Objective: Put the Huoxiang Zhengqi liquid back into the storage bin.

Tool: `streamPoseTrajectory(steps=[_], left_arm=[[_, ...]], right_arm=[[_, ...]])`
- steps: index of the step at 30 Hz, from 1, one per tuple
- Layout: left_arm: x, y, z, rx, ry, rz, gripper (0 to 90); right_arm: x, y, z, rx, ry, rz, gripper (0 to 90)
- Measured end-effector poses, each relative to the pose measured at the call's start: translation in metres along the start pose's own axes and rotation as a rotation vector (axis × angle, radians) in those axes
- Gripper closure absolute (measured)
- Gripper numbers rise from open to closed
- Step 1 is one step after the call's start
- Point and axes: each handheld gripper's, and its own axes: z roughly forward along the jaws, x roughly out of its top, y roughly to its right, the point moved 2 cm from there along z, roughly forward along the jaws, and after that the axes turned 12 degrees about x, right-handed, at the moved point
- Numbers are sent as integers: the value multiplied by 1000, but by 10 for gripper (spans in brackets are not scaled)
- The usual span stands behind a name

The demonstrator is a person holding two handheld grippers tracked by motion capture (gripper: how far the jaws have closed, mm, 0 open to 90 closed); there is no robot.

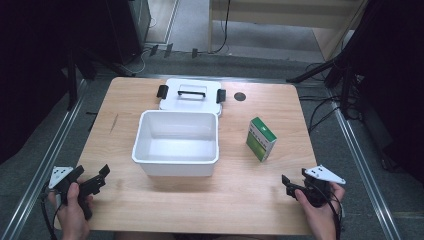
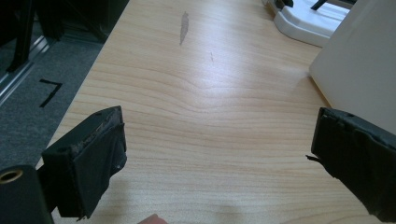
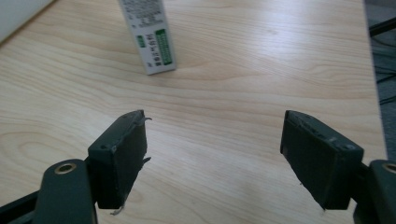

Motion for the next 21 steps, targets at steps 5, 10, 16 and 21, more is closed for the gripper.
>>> streamPoseTrajectory(steps=[5,10,16,21], left_arm=[[0,0,0,0,-1,0,40],[0,0,0,-2,-5,-1,40],[0,0,1,-6,-5,-4,40],[0,0,1,-5,-9,-2,40]], right_arm=[[19,-7,0,24,-85,-25,227],[35,-13,3,27,-197,-44,225],[45,-20,14,28,-338,-45,206],[61,-27,23,25,-495,-68,183]])
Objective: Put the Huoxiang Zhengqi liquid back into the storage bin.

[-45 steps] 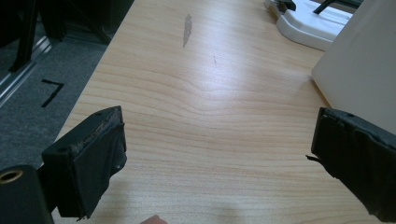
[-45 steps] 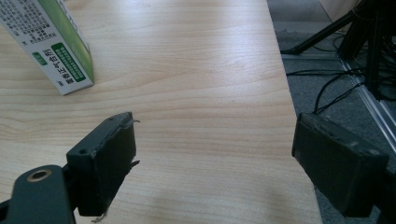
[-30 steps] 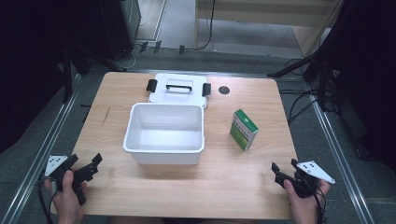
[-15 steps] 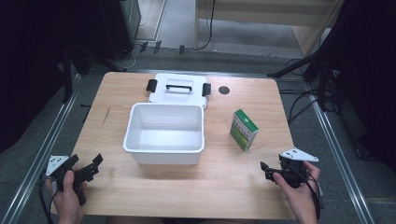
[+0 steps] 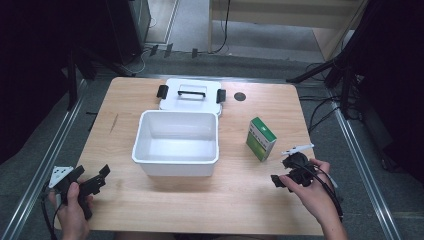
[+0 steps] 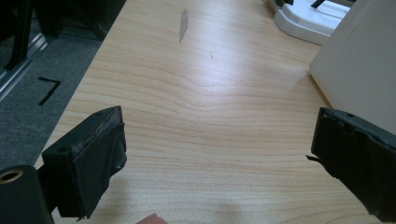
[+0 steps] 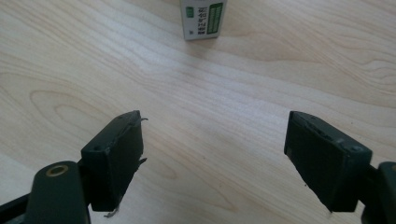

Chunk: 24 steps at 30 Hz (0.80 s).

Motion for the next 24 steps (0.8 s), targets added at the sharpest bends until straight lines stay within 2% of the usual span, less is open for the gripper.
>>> streamPoseTrajectory(steps=[1,3,4,8,9,13,16,18,19,24], left_arm=[[0,0,0,0,0,-2,40],[0,0,0,-1,-1,-2,40],[0,0,0,-1,-2,-3,40],[0,0,0,-2,-5,0,40],[0,0,1,-3,-5,0,40],[0,0,1,-3,-6,-1,40],[0,0,1,-3,-9,-3,40],[0,0,1,-3,-9,-6,40],[0,0,1,-4,-11,-3,40],[0,0,1,-4,-12,-2,40]], right_arm=[[4,-1,-1,-7,-27,-7,182],[7,-2,-1,-10,-42,-7,181],[15,-4,-3,-14,-87,-17,167],[25,-7,-6,-14,-127,-24,155],[33,-9,-9,-17,-141,-24,158],[44,-12,-12,-20,-152,-31,159],[59,-16,-19,-24,-141,-36,177],[63,-17,-22,-25,-134,-38,188],[71,-17,-25,-21,-130,-43,200],[86,-16,-28,-18,-128,-22,229]])
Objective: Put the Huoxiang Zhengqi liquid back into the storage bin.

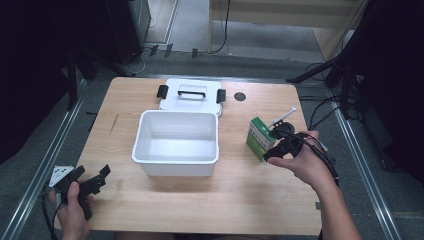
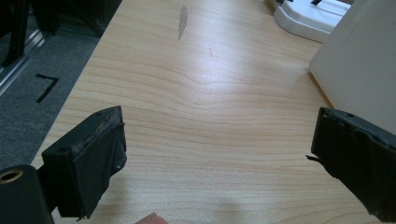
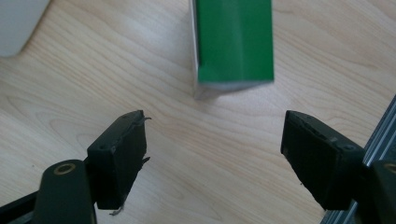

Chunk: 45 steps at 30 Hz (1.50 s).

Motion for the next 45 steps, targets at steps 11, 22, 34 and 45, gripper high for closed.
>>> streamPoseTrajectory(steps=[11,22,34,45], left_arm=[[0,-1,0,-2,-5,1,40],[0,-1,0,-3,-5,-4,40],[0,-1,1,-5,-7,-7,40],[0,-1,0,-2,-7,-4,40]], right_arm=[[39,2,3,42,-40,3,356],[63,4,13,49,-57,33,490],[71,12,20,47,-50,84,598],[68,7,17,59,-91,-66,645]])
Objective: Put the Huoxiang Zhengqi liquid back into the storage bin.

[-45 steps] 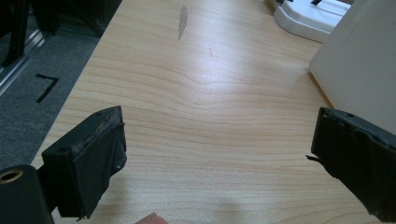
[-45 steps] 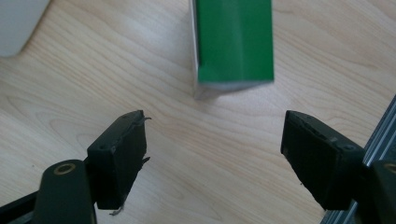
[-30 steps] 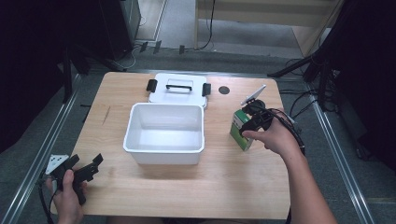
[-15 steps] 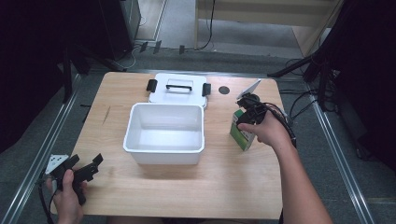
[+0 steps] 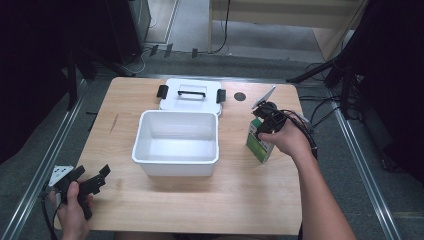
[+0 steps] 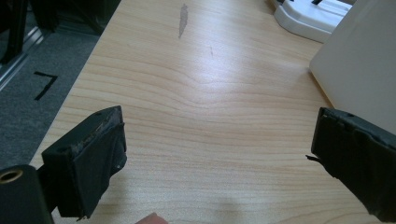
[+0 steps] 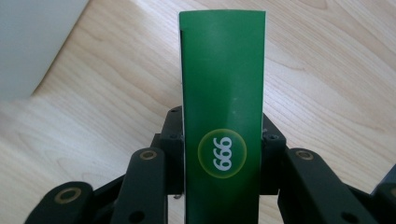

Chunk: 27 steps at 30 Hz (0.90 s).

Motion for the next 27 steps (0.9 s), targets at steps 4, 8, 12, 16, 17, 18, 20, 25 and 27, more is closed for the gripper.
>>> streamPoseTrajectory(steps=[4,8,12,16,17,18,20,25,27], left_arm=[[0,0,0,1,0,1,40],[0,0,0,0,-2,4,40],[0,0,0,0,-2,3,40],[0,0,0,-1,0,-2,40],[0,0,0,-1,0,-2,40],[0,0,0,-1,-1,-2,40],[0,0,0,-2,-1,-3,40],[0,0,0,-2,-2,-3,40],[0,0,0,-2,-2,-2,40]], right_arm=[[0,-5,-5,26,0,-72,645],[2,-17,-20,17,21,-190,645],[4,-27,-29,47,29,-262,644],[5,-47,-45,54,32,-432,644],[5,-47,-45,54,32,-432,644],[6,-53,-51,47,32,-492,643],[7,-58,-58,48,33,-538,643],[10,-62,-72,52,47,-585,642],[11,-63,-76,53,56,-603,642]])
